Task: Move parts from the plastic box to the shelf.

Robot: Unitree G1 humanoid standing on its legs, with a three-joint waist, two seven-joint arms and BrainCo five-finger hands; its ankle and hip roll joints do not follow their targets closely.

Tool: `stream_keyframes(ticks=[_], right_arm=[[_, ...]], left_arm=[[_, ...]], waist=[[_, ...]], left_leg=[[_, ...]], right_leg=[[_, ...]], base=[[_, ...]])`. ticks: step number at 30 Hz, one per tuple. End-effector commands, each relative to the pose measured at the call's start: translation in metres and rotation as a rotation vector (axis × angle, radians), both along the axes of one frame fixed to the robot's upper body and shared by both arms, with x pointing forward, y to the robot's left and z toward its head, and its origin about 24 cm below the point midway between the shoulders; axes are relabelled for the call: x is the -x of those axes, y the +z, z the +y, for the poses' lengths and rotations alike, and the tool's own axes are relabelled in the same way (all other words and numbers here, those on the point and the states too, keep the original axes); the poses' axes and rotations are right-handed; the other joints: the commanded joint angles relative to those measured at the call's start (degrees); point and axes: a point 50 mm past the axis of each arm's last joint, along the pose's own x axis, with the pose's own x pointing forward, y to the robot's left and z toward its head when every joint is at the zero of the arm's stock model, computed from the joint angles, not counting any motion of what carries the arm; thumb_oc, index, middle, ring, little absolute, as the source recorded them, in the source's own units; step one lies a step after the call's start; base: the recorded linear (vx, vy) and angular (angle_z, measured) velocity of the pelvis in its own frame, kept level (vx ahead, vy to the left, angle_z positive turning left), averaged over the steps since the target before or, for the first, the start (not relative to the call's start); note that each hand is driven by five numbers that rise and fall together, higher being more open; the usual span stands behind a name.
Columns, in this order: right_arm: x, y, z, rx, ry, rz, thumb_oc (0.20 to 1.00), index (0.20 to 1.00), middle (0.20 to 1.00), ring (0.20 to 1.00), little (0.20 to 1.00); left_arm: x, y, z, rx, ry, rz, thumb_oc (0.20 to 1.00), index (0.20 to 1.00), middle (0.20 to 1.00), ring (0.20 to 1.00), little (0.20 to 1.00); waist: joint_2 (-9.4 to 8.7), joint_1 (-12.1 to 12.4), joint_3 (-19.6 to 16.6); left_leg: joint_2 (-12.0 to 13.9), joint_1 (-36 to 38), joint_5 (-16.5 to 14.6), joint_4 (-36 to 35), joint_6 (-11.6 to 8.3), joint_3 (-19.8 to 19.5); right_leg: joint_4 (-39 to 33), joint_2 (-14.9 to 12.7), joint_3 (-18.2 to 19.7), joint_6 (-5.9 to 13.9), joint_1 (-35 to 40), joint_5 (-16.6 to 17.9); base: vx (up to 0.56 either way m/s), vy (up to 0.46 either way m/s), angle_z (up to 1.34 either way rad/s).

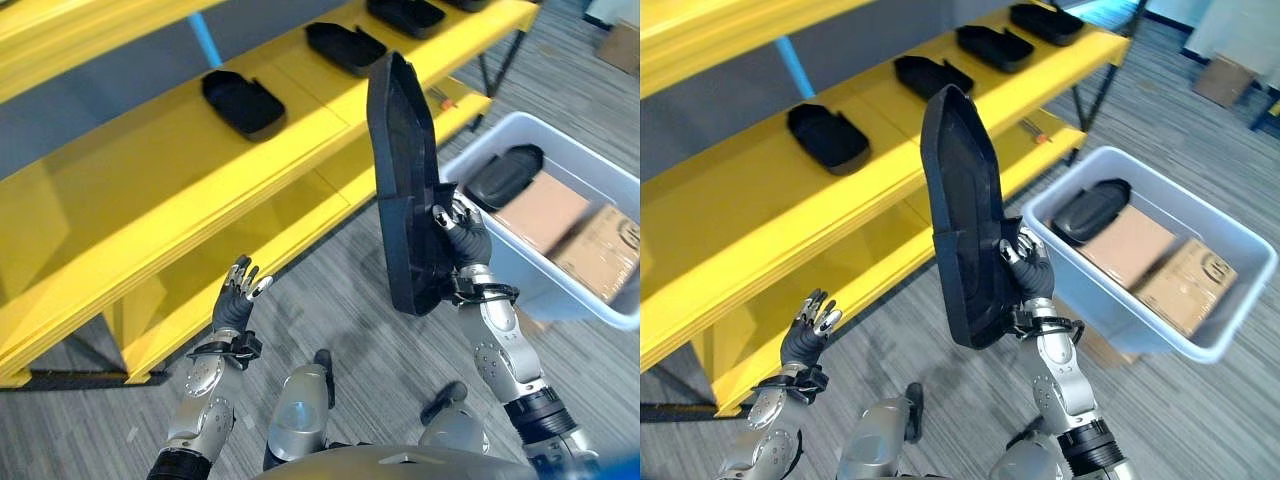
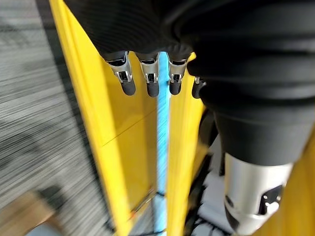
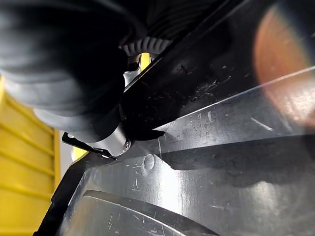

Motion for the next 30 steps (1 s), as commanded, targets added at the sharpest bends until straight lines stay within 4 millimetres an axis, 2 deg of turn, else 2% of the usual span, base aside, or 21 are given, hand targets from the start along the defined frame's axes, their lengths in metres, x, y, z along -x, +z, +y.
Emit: stream_keyframes(ticks=[1, 3, 4, 5, 6, 8, 9, 10, 11, 12, 14, 15, 19, 22, 23, 26, 27, 28, 29, 30], right_arm=[[0.001, 0.039, 0.006, -0.004, 0.05, -0.208, 0.2, 0.2, 0.2, 0.2, 0.2], [0.005, 0.037, -0.001, -0.003, 0.032, -0.204, 0.2, 0.2, 0.2, 0.2, 0.2], [0.009, 0.035, -0.006, -0.013, 0.02, -0.202, 0.2, 0.2, 0.2, 0.2, 0.2], [0.01, 0.034, -0.008, -0.028, 0.029, -0.198, 0.2, 0.2, 0.2, 0.2, 0.2], [0.01, 0.034, -0.009, -0.027, 0.029, -0.2, 0.2, 0.2, 0.2, 0.2, 0.2], [0.011, 0.033, -0.009, -0.04, 0.039, -0.202, 0.2, 0.2, 0.2, 0.2, 0.2], [0.011, 0.033, -0.009, -0.039, 0.039, -0.202, 0.2, 0.2, 0.2, 0.2, 0.2], [0.012, 0.031, -0.008, -0.035, 0.05, -0.197, 0.2, 0.2, 0.2, 0.2, 0.2], [0.012, 0.031, -0.008, -0.035, 0.05, -0.196, 0.2, 0.2, 0.2, 0.2, 0.2], [0.017, 0.028, -0.014, -0.039, 0.036, -0.186, 0.2, 0.2, 0.2, 0.2, 0.2], [0.017, 0.028, -0.015, -0.034, 0.043, -0.188, 0.2, 0.2, 0.2, 0.2, 0.2], [0.016, 0.027, -0.016, -0.035, 0.038, -0.182, 0.2, 0.2, 0.2, 0.2, 0.2], [0.014, 0.03, -0.015, -0.032, 0.04, -0.19, 0.2, 0.2, 0.2, 0.2, 0.2], [0.015, 0.034, -0.016, -0.033, 0.044, -0.208, 0.2, 0.2, 0.2, 0.2, 0.2], [0.015, 0.035, -0.016, -0.032, 0.045, -0.217, 0.2, 0.2, 0.2, 0.2, 0.2], [0.015, 0.042, -0.022, -0.027, 0.025, -0.248, 0.2, 0.2, 0.2, 0.2, 0.2], [0.015, 0.047, -0.023, -0.021, 0.02, -0.266, 0.2, 0.2, 0.2, 0.2, 0.2], [0.015, 0.049, -0.023, -0.017, 0.017, -0.278, 0.2, 0.2, 0.2, 0.2, 0.2], [0.014, 0.049, -0.022, -0.014, 0.016, -0.279, 0.2, 0.2, 0.2, 0.2, 0.2], [0.013, 0.047, -0.021, -0.018, 0.01, -0.267, 0.2, 0.2, 0.2, 0.2, 0.2]], left_arm=[[-0.011, 0.036, 0.014, -0.116, 0.003, -0.162, 1.0, 1.0, 1.0, 1.0, 1.0], [-0.013, 0.035, 0.015, -0.142, -0.003, -0.158, 1.0, 1.0, 1.0, 1.0, 1.0], [-0.015, 0.034, 0.015, -0.149, -0.01, -0.152, 1.0, 1.0, 1.0, 1.0, 1.0], [-0.019, 0.035, 0.009, -0.163, -0.044, -0.157, 1.0, 1.0, 1.0, 1.0, 1.0], [-0.019, 0.035, 0.007, -0.163, -0.052, -0.157, 1.0, 1.0, 1.0, 1.0, 1.0], [-0.018, 0.035, 0.006, -0.16, -0.055, -0.158, 1.0, 1.0, 1.0, 1.0, 1.0], [-0.018, 0.034, 0.006, -0.159, -0.055, -0.158, 1.0, 1.0, 1.0, 1.0, 1.0], [-0.015, 0.031, 0.005, -0.145, -0.045, -0.15, 1.0, 1.0, 1.0, 1.0, 1.0], [-0.015, 0.031, 0.005, -0.144, -0.044, -0.149, 1.0, 1.0, 1.0, 1.0, 1.0], [-0.014, 0.03, 0.004, -0.13, -0.046, -0.147, 1.0, 1.0, 1.0, 1.0, 1.0], [-0.011, 0.027, 0.002, -0.115, -0.046, -0.143, 1.0, 1.0, 1.0, 1.0, 1.0], [-0.005, 0.025, 0.006, -0.112, -0.033, -0.129, 1.0, 1.0, 1.0, 1.0, 1.0], [-0.005, 0.026, 0.006, -0.102, -0.025, -0.129, 1.0, 1.0, 1.0, 1.0, 1.0], [-0.006, 0.026, 0.004, -0.087, -0.018, -0.133, 1.0, 1.0, 1.0, 1.0, 1.0], [-0.006, 0.026, 0.004, -0.078, -0.014, -0.137, 1.0, 1.0, 1.0, 1.0, 1.0], [-0.013, 0.03, -0.003, -0.064, -0.032, -0.162, 1.0, 1.0, 1.0, 1.0, 1.0], [-0.015, 0.033, -0.004, -0.069, -0.039, -0.171, 1.0, 1.0, 1.0, 1.0, 1.0], [-0.016, 0.034, -0.002, -0.073, -0.032, -0.172, 1.0, 1.0, 1.0, 1.0, 1.0], [-0.015, 0.035, 0.0, -0.071, -0.022, -0.172, 1.0, 1.0, 1.0, 1.0, 1.0], [-0.015, 0.036, 0.0, -0.067, -0.019, -0.173, 1.0, 1.0, 1.0, 1.0, 1.0]], waist=[[-1.28, -2.2, -4.9], [-0.55, -4.7, -5.9], [-0.11, -6.9, -5.9], [0.71, -9.1, -5.0], [0.75, -9.8, -4.9], [0.18, -10.7, -3.9], [0.24, -10.7, -3.8], [-0.37, -11.8, -3.0], [-0.29, -12.0, -2.9], [-0.98, -12.3, -3.5], [-1.0, -12.5, -4.1], [-1.26, -11.5, -5.4], [-1.75, -10.9, -6.1], [-2.02, -10.9, -5.8], [-2.16, -10.8, -5.5], [-2.14, -10.5, -3.2], [-2.52, -10.4, -2.9], [-2.82, -10.5, -3.0], [-3.08, -10.9, -3.5], [-2.97, -11.1, -4.0]], left_leg=[[-1.8, -3.1, -2.7, -0.3, 1.25, -5.5], [-3.7, -2.0, -1.3, -3.3, 1.86, -8.4], [-5.0, -1.6, -0.6, -4.3, 2.0, -10.7], [-5.9, 0.5, 0.4, -6.8, 2.47, -13.1], [-6.2, 1.0, 1.0, -7.8, 2.71, -13.7], [-7.3, 3.2, 1.0, -9.3, 3.09, -14.5], [-7.2, 3.4, 0.8, -9.4, 3.05, -14.6], [-8.6, 6.5, 0.6, -10.6, 2.89, -16.7], [-8.6, 6.7, 0.5, -10.6, 2.87, -17.0], [-9.7, 7.1, 0.3, -9.8, 2.26, -18.6], [-9.3, 7.7, 0.1, -10.5, 2.14, -18.5], [-8.3, 7.9, 0.0, -10.8, 1.7, -17.7], [-7.4, 8.2, -1.0, -9.9, 1.17, -18.1], [-7.4, 7.1, -1.9, -6.8, 0.55, -18.6], [-7.7, 5.7, -1.3, -3.9, -0.14, -18.5], [-7.8, -1.1, 4.4, 6.2, -4.09, -17.3], [-6.3, -2.5, 4.0, 7.4, -3.85, -16.0], [-2.4, -2.1, 3.4, 6.4, -3.45, -14.9], [3.3, -0.1, 3.3, 1.7, -3.13, -13.8], [6.6, 1.6, 4.7, -2.4, -3.05, -12.7]], right_leg=[[-2.4, 0.4, 10.9, 2.8, 5.1, 8.1], [-1.5, 5.5, 23.4, 1.0, 1.0, 6.1], [-0.8, 10.2, 30.1, -0.06, -0.6, 2.7], [1.5, 18.2, 35.1, -1.59, -3.6, -4.4], [1.5, 21.1, 35.8, -2.21, -5.5, -5.7], [1.6, 25.3, 35.6, -2.71, -9.8, -5.3], [1.8, 25.4, 35.6, -2.75, -9.7, -5.5], [0.5, 27.4, 34.4, -2.51, -13.2, -4.2], [0.5, 27.4, 34.2, -2.53, -13.0, -4.3], [-2.3, 26.7, 35.3, -2.28, -9.9, -4.6], [-3.6, 28.3, 37.2, -3.04, -7.8, -4.6], [-4.4, 28.0, 34.8, -3.4, -6.5, -4.9], [-4.4, 28.3, 33.9, -3.94, -5.4, -6.2], [-4.1, 28.5, 33.5, -4.83, -4.7, -7.6], [-4.0, 28.4, 33.4, -5.28, -4.1, -8.1], [-3.4, 27.3, 31.2, -6.54, -3.2, -8.9], [-2.7, 26.7, 30.6, -6.61, -3.4, -9.1], [-1.9, 26.3, 30.5, -6.47, -3.4, -9.5], [-1.1, 25.2, 30.1, -6.06, -3.5, -10.3], [-0.9, 24.5, 29.9, -5.78, -3.4, -10.6]], base=[[0.22, 0.425, 0.92], [0.15, 0.241, 1.95], [0.2, 0.239, 1.44], [0.19, 0.207, 0.75], [0.18, 0.157, 1.02], [0.1, 0.042, 1.22], [0.17, 0.003, 0.28], [0.13, -0.013, -0.25], [0.22, -0.049, -0.41], [0.14, -0.07, 0.31], [0.2, -0.15, 1.01], [0.23, -0.203, 0.64], [0.13, -0.149, -0.1], [0.07, -0.111, 0.16], [0.02, -0.087, 0.28], [-0.07, -0.054, 0.42], [-0.04, -0.046, 0.62], [0.05, 0.008, 0.66], [0.08, 0.073, 0.56], [0.09, 0.141, 0.44]])
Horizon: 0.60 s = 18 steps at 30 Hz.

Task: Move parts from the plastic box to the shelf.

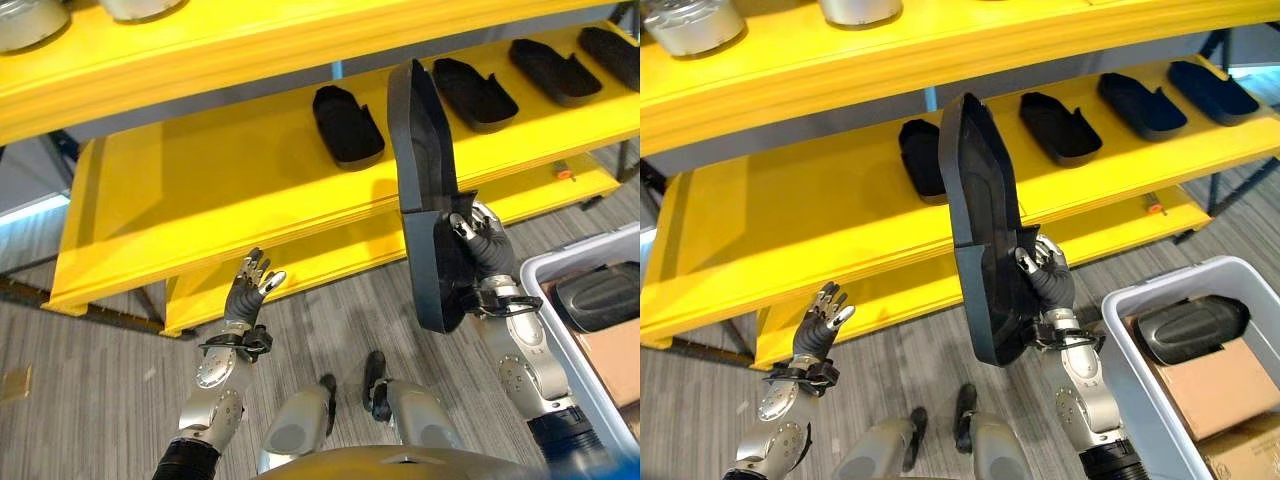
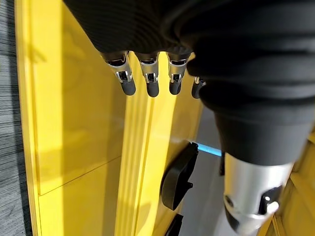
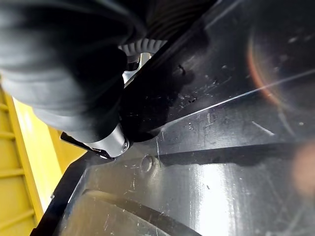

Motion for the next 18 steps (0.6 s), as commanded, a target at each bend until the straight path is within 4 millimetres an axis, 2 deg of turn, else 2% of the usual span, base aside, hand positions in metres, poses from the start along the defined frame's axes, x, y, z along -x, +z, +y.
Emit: stream_keyframes(ticks=[1, 3, 4, 6, 7, 10, 14, 15, 18], right_arm=[[0.001, 0.041, 0.004, -0.071, -0.011, -0.228, 0.2, 0.2, 0.2, 0.2, 0.2], [0.001, 0.043, 0.005, -0.067, -0.021, -0.233, 0.2, 0.2, 0.2, 0.2, 0.2], [0.003, 0.041, 0.003, -0.053, -0.03, -0.223, 0.2, 0.2, 0.2, 0.2, 0.2], [0.006, 0.038, 0.005, -0.043, -0.008, -0.212, 0.2, 0.2, 0.2, 0.2, 0.2], [0.008, 0.035, 0.005, -0.042, -0.009, -0.201, 0.2, 0.2, 0.2, 0.2, 0.2], [0.009, 0.034, 0.006, -0.054, -0.003, -0.194, 0.2, 0.2, 0.2, 0.2, 0.2], [0.007, 0.032, 0.015, -0.055, 0.04, -0.179, 0.2, 0.2, 0.2, 0.2, 0.2], [0.004, 0.034, 0.023, -0.053, 0.079, -0.179, 0.2, 0.2, 0.2, 0.2, 0.2], [-0.01, 0.038, 0.037, -0.047, 0.133, -0.172, 0.2, 0.2, 0.2, 0.2, 0.2]], left_arm=[[0.001, 0.03, 0.016, -0.016, 0.058, -0.142, 1.0, 1.0, 1.0, 1.0, 1.0], [-0.002, 0.031, 0.015, -0.013, 0.071, -0.148, 1.0, 1.0, 1.0, 1.0, 1.0], [-0.003, 0.029, 0.014, -0.011, 0.068, -0.135, 1.0, 1.0, 1.0, 1.0, 1.0], [0.001, 0.027, 0.015, -0.007, 0.058, -0.13, 1.0, 1.0, 1.0, 1.0, 1.0], [0.002, 0.03, 0.016, -0.023, 0.047, -0.141, 1.0, 1.0, 1.0, 1.0, 1.0], [0.003, 0.031, 0.018, -0.043, 0.029, -0.143, 1.0, 1.0, 1.0, 1.0, 1.0], [0.002, 0.033, 0.023, -0.07, 0.03, -0.145, 1.0, 1.0, 1.0, 1.0, 1.0], [0.002, 0.033, 0.023, -0.079, 0.023, -0.141, 1.0, 1.0, 1.0, 1.0, 1.0], [-0.001, 0.037, 0.022, -0.089, 0.005, -0.147, 1.0, 1.0, 1.0, 1.0, 1.0]], waist=[[0.52, -1.3, -1.4], [1.97, -2.0, -1.6], [3.44, -2.5, -1.8], [4.53, -1.8, -2.3], [4.53, -1.3, -1.9], [3.83, -0.9, -1.3], [2.45, 0.3, -1.0], [1.93, 0.8, -1.1], [0.75, 2.6, -1.3]], left_leg=[[14.3, 7.5, 3.4, -16.3, 1.2, 4.0], [21.3, 7.5, 10.6, -23.9, -0.38, 6.9], [23.5, 9.1, 13.5, -27.2, -2.03, 10.2], [22.3, 10.4, 10.0, -28.4, -2.65, 9.9], [20.3, 9.7, 8.4, -25.9, -2.59, 9.4], [19.2, 9.1, 6.5, -23.3, -2.56, 10.1], [16.4, 7.9, 2.1, -18.0, -2.23, 10.6], [15.3, 7.4, 0.6, -16.2, -1.78, 10.7], [13.6, 5.7, -0.7, -14.5, -1.33, 10.2]], right_leg=[[1.6, -5.3, 5.9, 3.11, 4.9, -4.2], [5.0, -7.4, 5.1, 4.25, 3.4, -5.6], [6.8, -8.8, 3.9, 4.99, 2.9, -6.0], [7.3, -9.5, 4.6, 5.98, 2.6, -5.7], [7.0, -11.1, 4.6, 6.62, 3.2, -4.6], [6.1, -12.7, 3.9, 7.37, 4.9, -3.8], [2.7, -15.1, 4.0, 8.88, 7.5, -1.8], [1.1, -16.1, 3.7, 9.35, 8.6, -1.0], [-1.7, -17.3, 2.5, 9.91, 10.2, 0.6]], base=[[0.06, 0.19, 0.49], [0.03, 0.314, 0.86], [0.06, 0.362, 0.57], [0.1, 0.322, 0.15], [0.09, 0.31, 0.16], [0.06, 0.179, 0.15], [0.06, 0.165, 0.13], [0.08, 0.196, 0.1], [0.07, 0.14, 0.02]])
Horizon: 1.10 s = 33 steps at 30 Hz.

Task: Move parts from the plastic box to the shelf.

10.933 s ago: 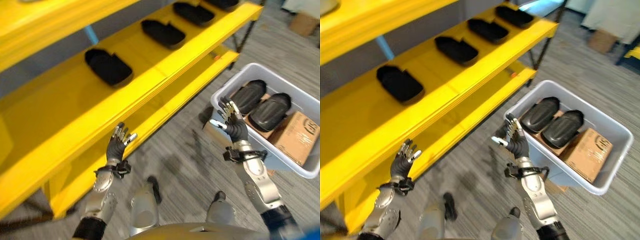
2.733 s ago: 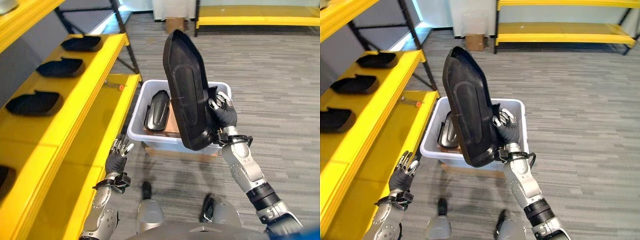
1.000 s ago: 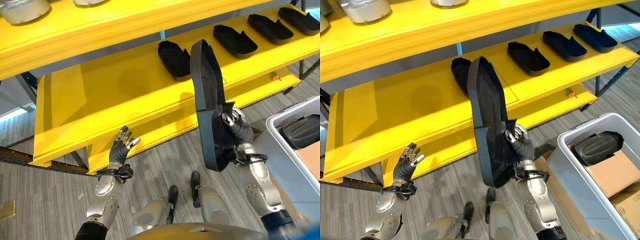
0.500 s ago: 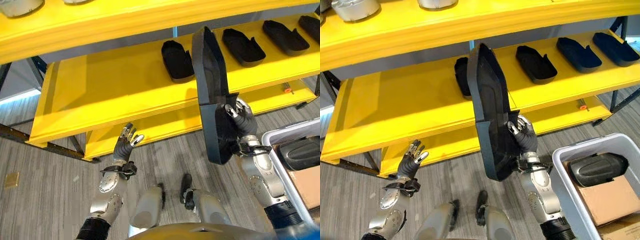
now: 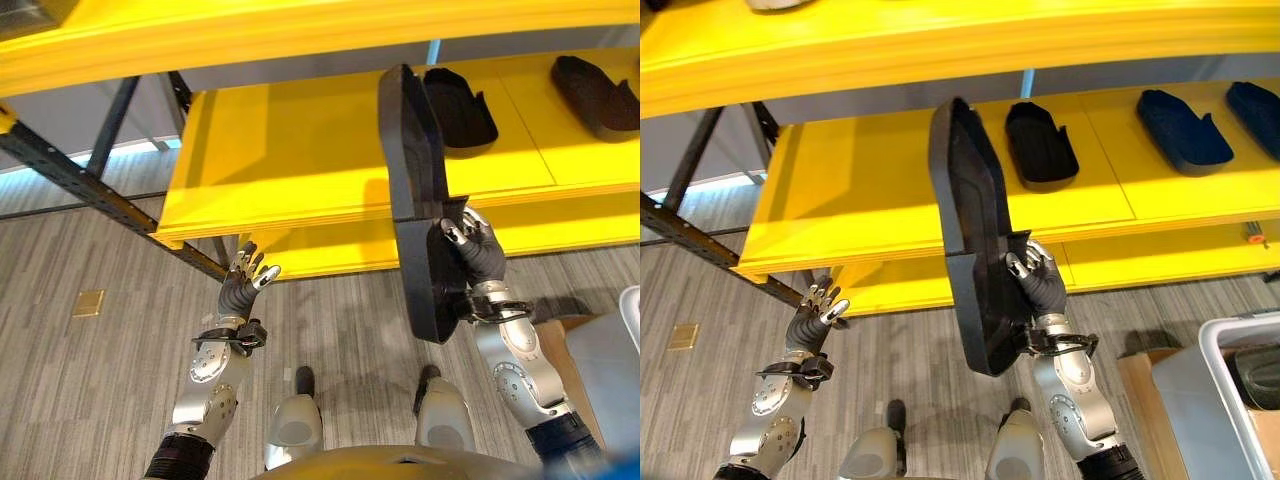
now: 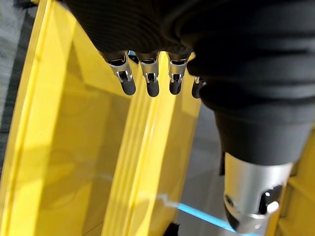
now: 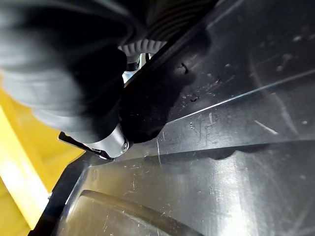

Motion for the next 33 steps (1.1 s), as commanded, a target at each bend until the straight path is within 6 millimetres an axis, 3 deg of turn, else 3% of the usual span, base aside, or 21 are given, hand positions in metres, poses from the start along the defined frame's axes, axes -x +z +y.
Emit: stream_keyframes(ticks=[1, 5, 6, 8, 12, 15, 18, 22, 23, 24, 25, 29, 31, 33], right_arm=[[-0.018, 0.041, 0.017, -0.057, 0.059, -0.183, 0.2, 0.2, 0.2, 0.2, 0.2], [-0.031, 0.041, 0.026, -0.029, 0.087, -0.156, 0.2, 0.2, 0.2, 0.2, 0.2], [-0.049, 0.047, 0.03, 0.039, 0.081, -0.152, 0.2, 0.2, 0.2, 0.2, 0.2], [-0.053, 0.05, 0.03, 0.041, 0.063, -0.154, 0.2, 0.2, 0.2, 0.2, 0.2], [-0.077, 0.07, 0.031, 0.109, 0.022, -0.181, 0.2, 0.2, 0.2, 0.2, 0.2], [-0.102, 0.094, 0.017, 0.149, -0.076, -0.198, 0.2, 0.2, 0.2, 0.2, 0.2], [-0.131, 0.131, -0.006, 0.195, -0.242, -0.205, 0.2, 0.2, 0.2, 0.2, 0.2], [-0.154, 0.164, -0.04, 0.275, -0.436, -0.159, 0.2, 0.2, 0.2, 0.2, 0.2], [-0.154, 0.164, -0.04, 0.275, -0.435, -0.16, 0.2, 0.2, 0.2, 0.2, 0.2], [-0.158, 0.171, -0.053, 0.273, -0.491, -0.131, 0.2, 0.2, 0.2, 0.2, 0.2], [-0.161, 0.183, -0.078, 0.307, -0.589, -0.091, 0.2, 0.2, 0.2, 0.2, 0.2], [-0.158, 0.197, -0.101, 0.309, -0.677, -0.075, 0.2, 0.2, 0.2, 0.2, 0.2], [-0.146, 0.219, -0.137, 0.303, -0.797, -0.078, 0.2, 0.2, 0.2, 0.2, 0.2], [-0.139, 0.23, -0.15, 0.287, -0.841, -0.091, 0.2, 0.2, 0.2, 0.2, 0.2]], left_arm=[[-0.002, 0.031, 0.01, -0.06, -0.025, -0.139, 1.0, 1.0, 1.0, 1.0, 1.0], [-0.004, 0.033, 0.011, -0.071, -0.036, -0.138, 1.0, 1.0, 1.0, 1.0, 1.0], [-0.004, 0.035, 0.014, -0.084, -0.044, -0.143, 1.0, 1.0, 1.0, 1.0, 1.0], [-0.004, 0.037, 0.015, -0.085, -0.044, -0.146, 1.0, 1.0, 1.0, 1.0, 1.0], [-0.003, 0.036, 0.016, -0.082, -0.054, -0.136, 1.0, 1.0, 1.0, 1.0, 1.0], [-0.002, 0.037, 0.016, -0.08, -0.071, -0.134, 1.0, 1.0, 1.0, 1.0, 1.0], [-0.004, 0.044, 0.015, -0.084, -0.099, -0.159, 1.0, 1.0, 1.0, 1.0, 1.0], [-0.01, 0.053, 0.009, -0.086, -0.128, -0.195, 1.0, 1.0, 1.0, 1.0, 1.0], [-0.01, 0.053, 0.009, -0.086, -0.128, -0.196, 1.0, 1.0, 1.0, 1.0, 1.0], [-0.011, 0.054, 0.007, -0.081, -0.133, -0.204, 1.0, 1.0, 1.0, 1.0, 1.0], [-0.011, 0.058, 0.003, -0.073, -0.145, -0.222, 1.0, 1.0, 1.0, 1.0, 1.0], [-0.012, 0.059, 0.001, -0.065, -0.15, -0.234, 1.0, 1.0, 1.0, 1.0, 1.0], [-0.013, 0.061, -0.005, -0.054, -0.177, -0.245, 1.0, 1.0, 1.0, 1.0, 1.0], [-0.013, 0.062, -0.009, -0.051, -0.192, -0.25, 1.0, 1.0, 1.0, 1.0, 1.0]], waist=[[-3.07, 0.2, -1.2], [-3.9, 2.3, -0.9], [-4.34, 4.5, -0.5], [-4.48, 5.0, -0.3], [-4.66, 7.6, 0.4], [-4.46, 9.5, 1.2], [-3.66, 11.5, 2.7], [-1.57, 12.9, 5.3], [-1.52, 12.9, 5.4], [-0.7, 13.1, 6.3], [0.32, 13.8, 7.4], [1.09, 14.2, 8.2], [2.36, 14.9, 8.8], [2.94, 15.0, 9.4]], left_leg=[[3.9, -7.2, -0.7, 5.5, -0.62, -3.5], [2.7, -8.6, -1.0, 6.2, -0.39, -4.3], [1.8, -10.1, -1.0, 6.6, -0.25, -5.5], [1.6, -10.5, -0.9, 6.7, -0.21, -6.0], [0.7, -12.0, -0.5, 6.6, -0.04, -7.4], [0.1, -13.0, -0.2, 6.3, -0.16, -8.7], [-0.5, -14.4, 0.8, 5.4, -0.31, -10.0], [-1.2, -16.6, 2.2, 4.7, -0.38, -11.6], [-1.2, -16.6, 2.2, 4.7, -0.39, -11.6], [-1.4, -17.1, 2.6, 4.4, -0.4, -11.9], [-1.3, -17.8, 3.3, 3.7, -0.46, -12.1], [-1.2, -18.9, 3.7, 3.6, -0.52, -12.2], [-1.3, -20.7, 4.1, 3.8, -0.69, -12.8], [-1.4, -22.0, 3.9, 4.8, -0.69, -12.9]], right_leg=[[-11.6, -2.1, -3.9, 2.96, 9.8, 4.0], [-12.9, -2.7, -5.7, 3.01, 11.0, 4.6], [-13.3, -3.1, -7.3, 3.12, 11.5, 5.1], [-13.5, -3.1, -7.7, 3.16, 11.6, 5.2], [-13.7, -3.3, -9.9, 3.32, 12.1, 5.5], [-13.7, -3.3, -11.5, 3.2, 12.6, 5.4], [-13.4, -3.1, -13.0, 3.06, 12.1, 5.3], [-12.3, -3.0, -14.4, 2.69, 10.4, 4.9], [-12.3, -3.0, -14.4, 2.68, 10.4, 4.9], [-11.9, -3.0, -14.8, 2.59, 9.7, 4.8], [-12.0, -2.9, -15.0, 2.58, 8.8, 4.8], [-11.9, -2.8, -15.2, 2.54, 7.7, 4.7], [-11.5, -2.8, -15.6, 2.56, 6.5, 4.1], [-10.3, -3.0, -15.5, 2.41, 5.4, 3.4]], base=[[0.02, 0.05, 0.08], [0.01, 0.025, 0.19], [0.0, 0.005, 0.3], [0.0, 0.003, 0.39], [0.0, -0.007, 0.22], [-0.01, -0.018, 0.27], [-0.03, -0.024, 0.33], [-0.04, -0.01, 0.27], [-0.03, 0.003, 0.26], [-0.02, 0.005, 0.25], [-0.02, 0.006, 0.21], [0.0, -0.007, 0.01], [0.02, -0.039, 0.0], [0.01, -0.011, 0.07]])
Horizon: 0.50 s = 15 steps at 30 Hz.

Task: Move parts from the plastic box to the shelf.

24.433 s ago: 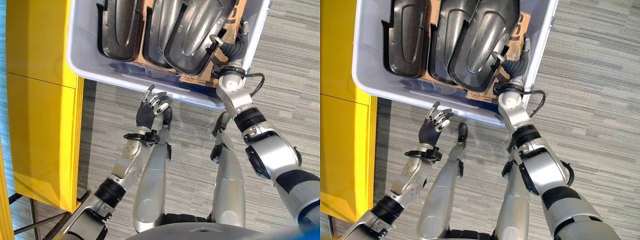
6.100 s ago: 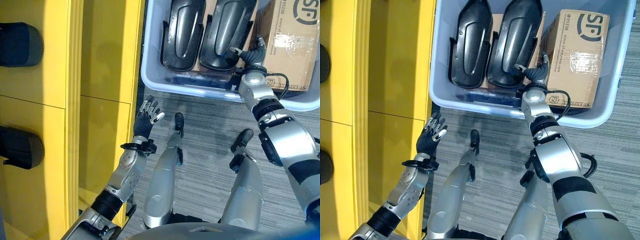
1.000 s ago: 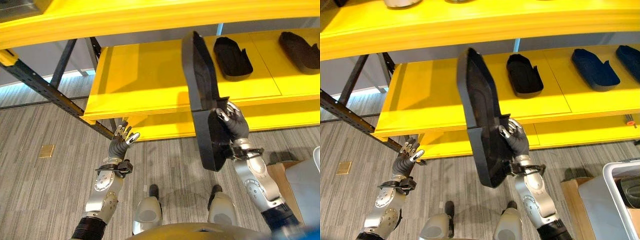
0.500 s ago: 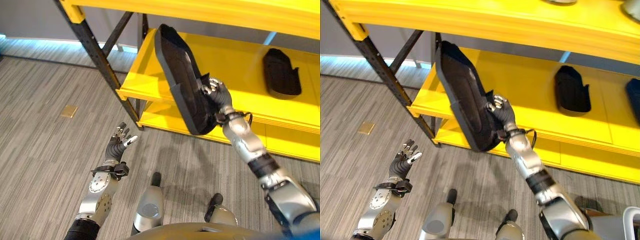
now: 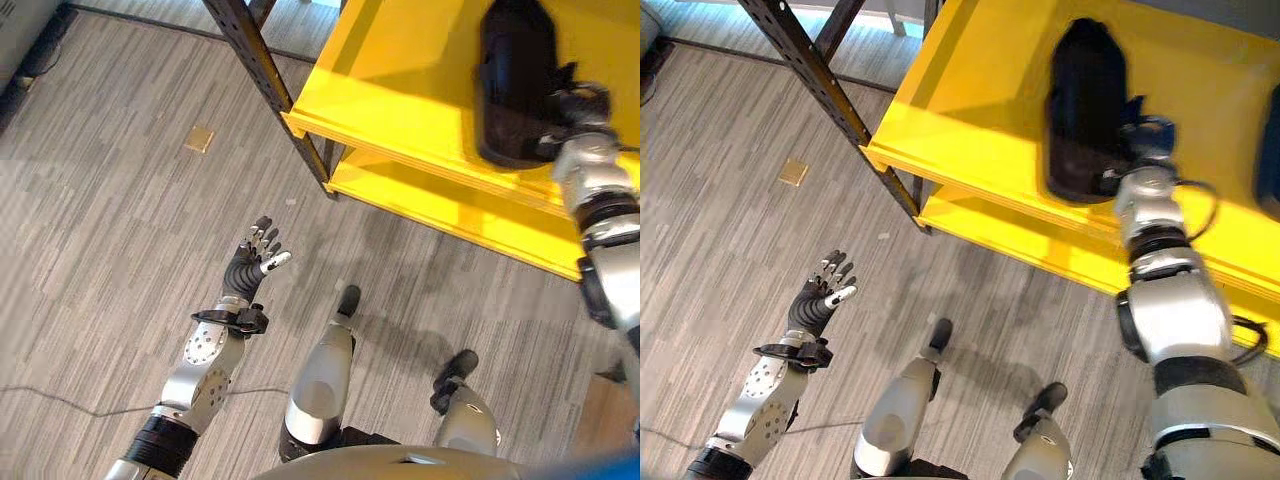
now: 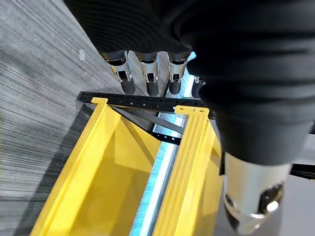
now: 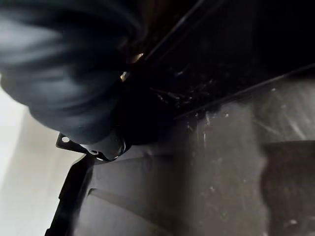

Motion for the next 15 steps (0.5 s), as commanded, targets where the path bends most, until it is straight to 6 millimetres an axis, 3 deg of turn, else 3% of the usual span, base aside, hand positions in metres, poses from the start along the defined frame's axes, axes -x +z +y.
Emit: stream_keyframes(ticks=[1, 2, 3, 9, 15], right_arm=[[-0.001, 0.079, 0.024, 0.085, 0.08, -0.253, 0.2, 0.2, 0.2, 0.2, 0.2], [0.003, 0.087, 0.017, 0.073, 0.055, -0.277, 0.2, 0.2, 0.2, 0.2, 0.2], [0.004, 0.088, 0.016, 0.073, 0.053, -0.28, 0.2, 0.2, 0.2, 0.2, 0.2], [0.02, 0.112, -0.005, 0.074, -0.018, -0.323, 0.2, 0.2, 0.2, 0.2, 0.2], [0.032, 0.133, -0.015, 0.044, -0.052, -0.385, 0.2, 0.2, 0.2, 0.2, 0.2]], left_arm=[[-0.004, 0.028, 0.003, -0.012, -0.03, -0.131, 1.0, 1.0, 1.0, 1.0, 1.0], [-0.004, 0.028, 0.002, -0.01, -0.032, -0.132, 1.0, 1.0, 1.0, 1.0, 1.0], [-0.004, 0.029, 0.001, -0.01, -0.034, -0.135, 1.0, 1.0, 1.0, 1.0, 1.0], [-0.004, 0.029, 0.0, 0.0, -0.029, -0.132, 1.0, 1.0, 1.0, 1.0, 1.0], [-0.004, 0.03, 0.0, 0.003, -0.028, -0.131, 1.0, 1.0, 1.0, 1.0, 1.0]], waist=[[-1.99, -0.3, 0.2], [-1.75, -0.3, 0.4], [-1.54, -0.2, 0.7], [-0.7, 0.0, 1.9], [0.02, 0.2, 3.2]], left_leg=[[2.7, -6.8, -0.8, 3.7, -1.4, -0.9], [2.8, -7.1, -2.7, 4.8, -1.8, -1.2], [2.6, -7.8, -1.3, 4.9, -1.39, -1.0], [2.4, -10.4, -4.8, 9.8, -1.45, -1.6], [1.9, -13.1, -5.3, 11.5, -1.1, -2.2]], right_leg=[[0.2, -0.3, -1.2, 0.1, 5.2, -3.2], [1.2, -0.2, -0.6, 0.43, 5.0, -5.0], [1.2, -0.5, -1.0, 0.05, 4.4, -3.8], [5.9, -0.7, 1.0, -0.07, 1.5, -7.1], [8.3, -0.5, 1.5, -0.39, -1.0, -8.4]], base=[[0.09, -0.053, -0.02], [0.0, 0.0, 0.0], [0.08, -0.052, -0.02], [0.02, -0.006, 0.03], [0.0, -0.02, -0.01]])
